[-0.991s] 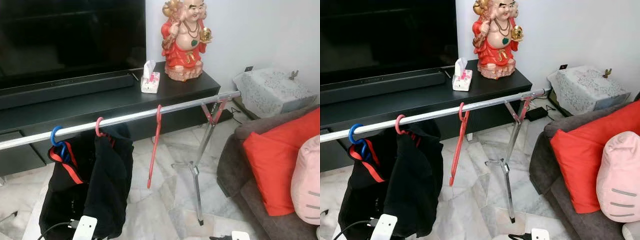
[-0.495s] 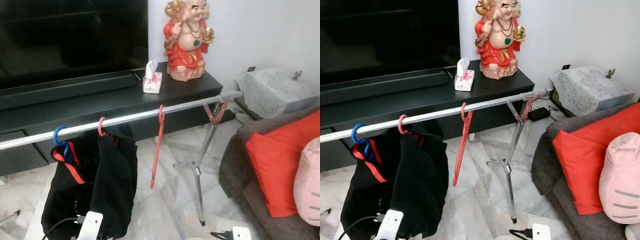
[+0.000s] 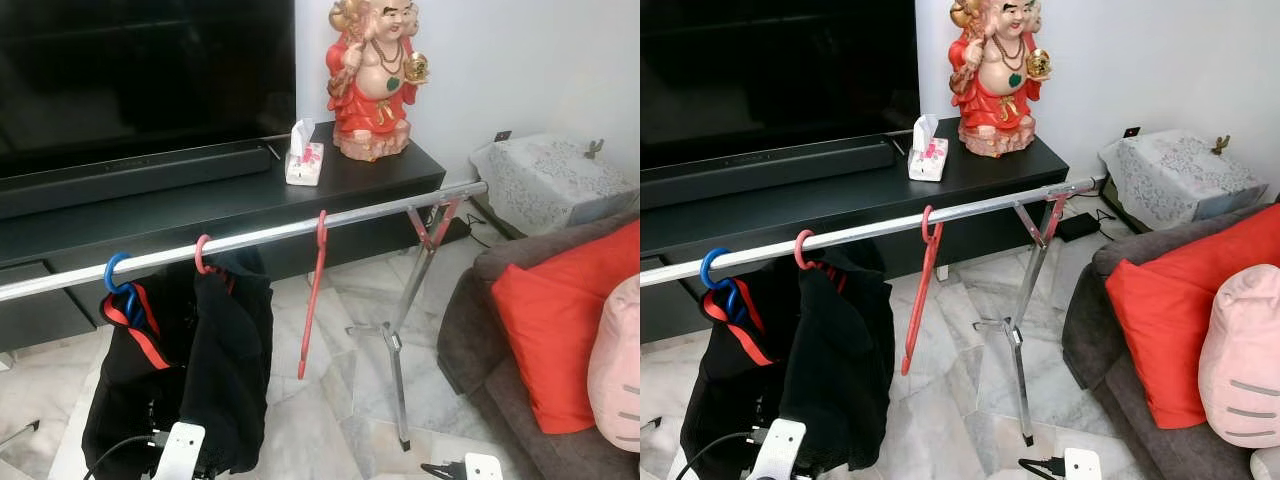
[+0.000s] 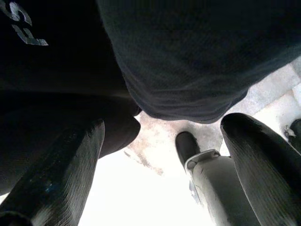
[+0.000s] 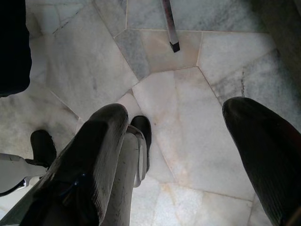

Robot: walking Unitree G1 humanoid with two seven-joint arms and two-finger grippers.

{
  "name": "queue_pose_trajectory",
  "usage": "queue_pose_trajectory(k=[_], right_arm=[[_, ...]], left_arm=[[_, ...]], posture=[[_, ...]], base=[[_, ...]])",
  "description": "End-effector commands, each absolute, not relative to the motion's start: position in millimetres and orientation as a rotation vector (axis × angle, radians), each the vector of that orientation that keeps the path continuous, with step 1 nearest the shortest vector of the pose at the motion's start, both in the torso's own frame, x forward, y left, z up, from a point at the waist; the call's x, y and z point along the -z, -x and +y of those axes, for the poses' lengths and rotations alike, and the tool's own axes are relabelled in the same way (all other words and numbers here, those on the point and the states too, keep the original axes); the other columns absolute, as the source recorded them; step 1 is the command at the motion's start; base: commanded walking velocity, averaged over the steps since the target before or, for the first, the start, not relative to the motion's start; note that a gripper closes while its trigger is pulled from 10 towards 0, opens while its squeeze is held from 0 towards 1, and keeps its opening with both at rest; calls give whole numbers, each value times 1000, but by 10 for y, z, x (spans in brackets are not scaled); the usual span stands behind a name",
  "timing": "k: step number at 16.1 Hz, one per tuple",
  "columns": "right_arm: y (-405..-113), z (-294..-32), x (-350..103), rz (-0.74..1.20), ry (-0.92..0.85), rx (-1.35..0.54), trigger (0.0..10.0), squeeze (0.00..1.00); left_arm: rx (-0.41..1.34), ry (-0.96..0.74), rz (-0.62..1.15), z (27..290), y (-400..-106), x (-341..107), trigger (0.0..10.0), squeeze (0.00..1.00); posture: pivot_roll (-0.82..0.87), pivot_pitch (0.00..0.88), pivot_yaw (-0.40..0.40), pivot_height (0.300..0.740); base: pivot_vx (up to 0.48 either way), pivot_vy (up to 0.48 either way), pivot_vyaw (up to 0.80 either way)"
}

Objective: Hang hanger

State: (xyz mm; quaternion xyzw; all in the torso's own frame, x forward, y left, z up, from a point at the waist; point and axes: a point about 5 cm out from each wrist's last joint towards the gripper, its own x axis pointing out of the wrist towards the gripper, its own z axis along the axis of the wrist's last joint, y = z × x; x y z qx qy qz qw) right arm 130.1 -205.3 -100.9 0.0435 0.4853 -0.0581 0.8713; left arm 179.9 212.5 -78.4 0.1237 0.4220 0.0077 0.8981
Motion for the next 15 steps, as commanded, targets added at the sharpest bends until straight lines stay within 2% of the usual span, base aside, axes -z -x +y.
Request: queue_pose_trajectory(k=[1, 5, 14, 15], right_arm=[[-1292, -2066, 1009, 1014, -95, 131, 10000, 0], [-1293, -2066, 1009, 1014, -95, 129, 10000, 0], [-1283, -2083, 1009, 1016, -92, 126, 10000, 0], [-1284, -2081, 1009, 1016, -91, 125, 10000, 0]], left_arm=[[-23, -230, 867, 2123, -1810, 778, 10000, 0], [-9, -225, 848, 2109, -1845, 759, 10000, 0], [-10, -225, 829, 2096, -1866, 746, 10000, 0], [-16, -222, 825, 2097, -1873, 742, 10000, 0]], posture=[[-91, 0, -60, 740], [-91, 0, -60, 740], [-91, 0, -65, 740], [-91, 0, -65, 740]], base=[[0, 0, 0], [0, 0, 0], [0, -389, 0], [0, 0, 0]])
